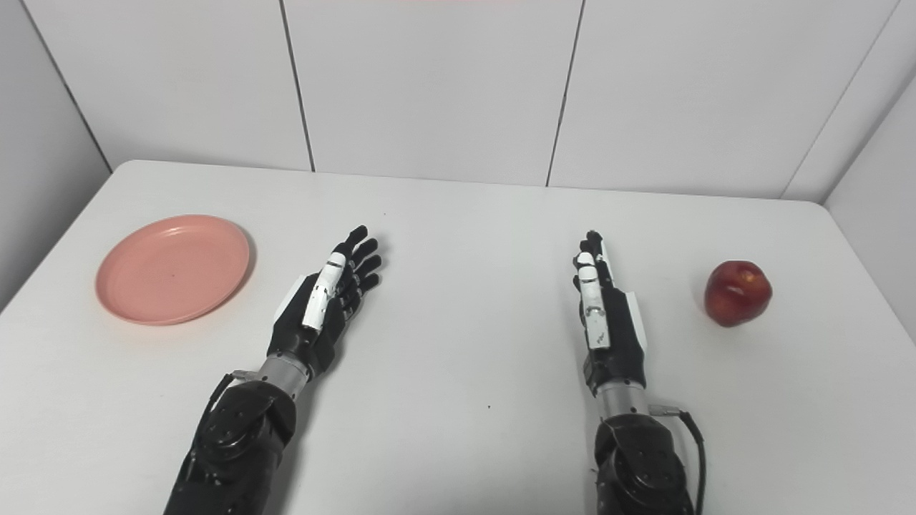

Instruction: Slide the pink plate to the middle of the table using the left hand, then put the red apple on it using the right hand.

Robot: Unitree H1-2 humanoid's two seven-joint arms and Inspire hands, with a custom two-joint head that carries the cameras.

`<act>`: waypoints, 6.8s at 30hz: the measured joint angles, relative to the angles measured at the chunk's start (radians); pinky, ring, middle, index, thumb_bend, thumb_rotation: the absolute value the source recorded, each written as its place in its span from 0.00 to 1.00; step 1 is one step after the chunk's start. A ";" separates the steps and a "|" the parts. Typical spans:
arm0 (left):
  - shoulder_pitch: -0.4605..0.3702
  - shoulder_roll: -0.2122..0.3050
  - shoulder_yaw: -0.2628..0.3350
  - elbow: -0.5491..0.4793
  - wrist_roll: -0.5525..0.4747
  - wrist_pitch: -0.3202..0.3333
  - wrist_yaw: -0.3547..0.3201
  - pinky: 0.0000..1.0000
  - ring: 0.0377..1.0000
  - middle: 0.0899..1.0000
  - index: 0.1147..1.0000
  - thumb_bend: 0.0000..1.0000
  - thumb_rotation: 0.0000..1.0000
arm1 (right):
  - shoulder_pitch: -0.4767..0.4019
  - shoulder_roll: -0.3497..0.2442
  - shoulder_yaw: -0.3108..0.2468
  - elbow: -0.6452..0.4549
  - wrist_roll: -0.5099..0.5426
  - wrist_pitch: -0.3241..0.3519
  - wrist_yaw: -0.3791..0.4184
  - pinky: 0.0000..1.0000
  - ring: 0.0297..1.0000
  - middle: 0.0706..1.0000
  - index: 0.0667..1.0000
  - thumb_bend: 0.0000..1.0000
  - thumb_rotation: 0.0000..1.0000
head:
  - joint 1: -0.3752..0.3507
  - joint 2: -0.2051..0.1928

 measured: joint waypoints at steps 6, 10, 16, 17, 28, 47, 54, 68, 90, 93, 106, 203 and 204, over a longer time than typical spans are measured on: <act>0.000 0.000 -0.004 0.000 0.000 0.000 0.000 0.97 0.96 0.97 0.95 0.42 1.00 | 0.000 0.000 0.000 0.000 0.000 0.000 0.000 1.00 0.98 0.99 1.00 0.20 1.00 | 0.000 0.000; 0.000 0.000 -0.005 -0.001 0.000 0.000 0.001 0.98 0.96 0.97 0.96 0.41 1.00 | 0.000 0.000 0.000 0.000 0.001 0.000 0.001 1.00 0.98 0.99 1.00 0.20 1.00 | 0.000 -0.002; 0.000 0.000 -0.005 -0.001 0.000 0.000 0.001 0.97 0.96 0.97 0.95 0.41 1.00 | 0.000 -0.002 0.000 0.001 0.003 0.000 0.002 1.00 0.98 0.99 1.00 0.20 1.00 | 0.002 -0.002; 0.000 0.000 -0.005 -0.001 0.000 0.000 0.001 0.97 0.96 0.97 0.95 0.41 1.00 | 0.000 -0.002 0.000 0.001 0.002 0.000 0.002 1.00 0.98 0.99 1.00 0.20 1.00 | 0.002 -0.002; 0.001 0.000 -0.007 -0.001 0.000 0.000 0.001 0.97 0.96 0.97 0.95 0.41 1.00 | 0.000 -0.002 0.000 0.000 0.002 0.000 0.002 1.00 0.98 0.99 0.99 0.20 1.00 | 0.003 -0.002; 0.001 -0.033 -0.024 0.020 0.017 -0.008 0.019 0.99 0.97 0.98 0.96 0.39 1.00 | 0.007 -0.030 -0.007 0.002 0.010 -0.001 0.021 1.00 0.98 0.99 1.00 0.19 1.00 | 0.172 -0.083; 0.003 -0.054 -0.032 0.053 0.022 -0.041 0.022 0.99 0.97 0.98 0.97 0.39 1.00 | 0.020 -0.049 -0.015 0.003 0.028 -0.001 0.031 1.00 0.99 1.00 1.00 0.16 1.00 | 0.236 -0.120; 0.003 -0.054 -0.036 0.065 0.043 -0.063 0.024 0.98 0.96 0.97 0.95 0.39 1.00 | 0.029 -0.050 -0.012 0.004 0.048 -0.001 0.046 1.00 1.00 1.00 1.00 0.15 1.00 | 0.268 -0.150; 0.001 -0.054 -0.015 0.024 0.036 -0.060 0.026 0.96 0.94 0.95 0.93 0.42 1.00 | 0.035 -0.051 -0.013 0.000 0.041 -0.001 0.046 1.00 0.99 0.99 1.00 0.10 1.00 | 0.302 -0.161; -0.001 -0.048 -0.003 0.007 0.028 -0.053 0.025 0.96 0.93 0.94 0.92 0.41 1.00 | 0.035 -0.051 -0.013 0.000 0.041 -0.001 0.046 1.00 0.99 0.99 1.00 0.10 1.00 | 0.305 -0.163; -0.036 -0.025 0.043 -0.087 0.018 -0.013 0.044 0.89 0.89 0.90 0.88 0.40 1.00 | 0.034 -0.048 -0.014 0.000 0.041 -0.001 0.046 1.00 0.99 0.99 1.00 0.10 1.00 | 0.314 -0.167; -0.247 0.373 0.568 0.254 -0.185 -0.092 0.202 0.89 0.88 0.87 0.85 0.33 1.00 | 0.035 -0.068 -0.024 -0.010 0.059 -0.006 0.067 1.00 1.00 1.00 1.00 0.08 1.00 | 0.385 -0.164; -0.247 0.375 0.567 0.265 -0.186 -0.102 0.202 0.89 0.88 0.87 0.85 0.33 1.00 | 0.035 -0.068 -0.024 -0.010 0.059 -0.006 0.068 1.00 1.00 1.00 1.00 0.08 1.00 | 0.385 -0.164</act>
